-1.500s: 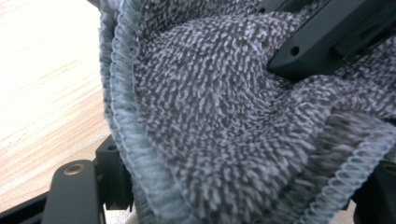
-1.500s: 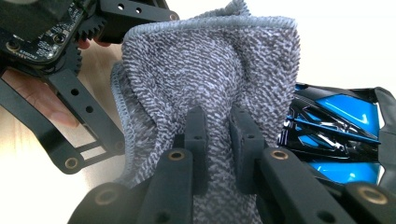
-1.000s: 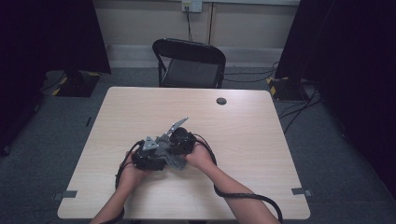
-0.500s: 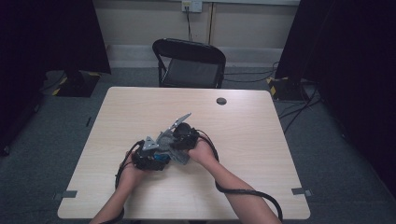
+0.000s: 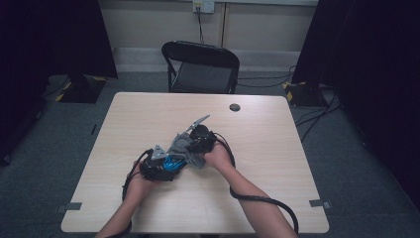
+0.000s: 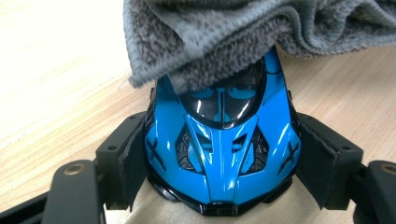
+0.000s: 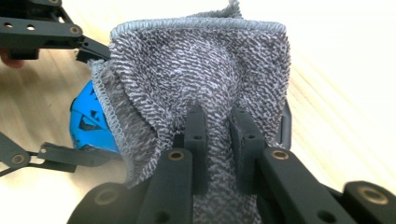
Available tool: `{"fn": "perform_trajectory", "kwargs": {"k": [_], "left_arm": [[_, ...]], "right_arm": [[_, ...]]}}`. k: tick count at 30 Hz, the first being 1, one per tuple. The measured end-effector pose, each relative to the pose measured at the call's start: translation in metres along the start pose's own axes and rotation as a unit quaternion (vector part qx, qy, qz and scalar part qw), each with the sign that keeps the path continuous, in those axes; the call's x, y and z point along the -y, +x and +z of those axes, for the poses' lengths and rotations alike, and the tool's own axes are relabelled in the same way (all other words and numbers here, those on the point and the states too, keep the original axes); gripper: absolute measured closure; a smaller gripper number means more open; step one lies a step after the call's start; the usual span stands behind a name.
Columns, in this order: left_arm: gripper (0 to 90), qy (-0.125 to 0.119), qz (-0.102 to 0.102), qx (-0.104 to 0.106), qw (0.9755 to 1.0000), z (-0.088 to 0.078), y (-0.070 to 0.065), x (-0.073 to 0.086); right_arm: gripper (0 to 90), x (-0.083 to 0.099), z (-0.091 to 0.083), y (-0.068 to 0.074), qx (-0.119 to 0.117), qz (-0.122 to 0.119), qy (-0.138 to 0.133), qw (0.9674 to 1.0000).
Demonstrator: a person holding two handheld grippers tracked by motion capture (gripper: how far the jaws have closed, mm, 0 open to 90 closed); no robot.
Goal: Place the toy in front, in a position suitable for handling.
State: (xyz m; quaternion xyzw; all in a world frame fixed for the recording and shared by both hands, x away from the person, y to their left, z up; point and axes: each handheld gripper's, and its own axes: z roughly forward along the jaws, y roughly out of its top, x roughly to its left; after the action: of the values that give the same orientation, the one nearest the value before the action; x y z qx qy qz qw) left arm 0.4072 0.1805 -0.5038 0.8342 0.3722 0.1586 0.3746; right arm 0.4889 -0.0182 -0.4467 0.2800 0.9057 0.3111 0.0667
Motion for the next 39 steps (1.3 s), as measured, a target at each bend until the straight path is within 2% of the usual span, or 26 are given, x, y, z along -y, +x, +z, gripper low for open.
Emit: {"fn": "perform_trajectory", "kwargs": {"k": [32,34,39], "left_arm": [[25.3,0.000,0.000,0.001,1.0000,0.000,0.000,0.000],[25.3,0.000,-0.001,0.001,1.0000,0.000,0.000,0.000],[25.3,0.000,0.000,0.000,1.0000,0.000,0.000,0.000]], "right_arm": [[79.4,0.004,-0.008,-0.024,0.027,0.041,-0.013,0.9987],[79.4,0.005,-0.009,-0.025,0.038,0.037,-0.008,0.9986],[79.3,0.007,-0.008,-0.029,0.031,0.048,-0.011,0.9983]]}}
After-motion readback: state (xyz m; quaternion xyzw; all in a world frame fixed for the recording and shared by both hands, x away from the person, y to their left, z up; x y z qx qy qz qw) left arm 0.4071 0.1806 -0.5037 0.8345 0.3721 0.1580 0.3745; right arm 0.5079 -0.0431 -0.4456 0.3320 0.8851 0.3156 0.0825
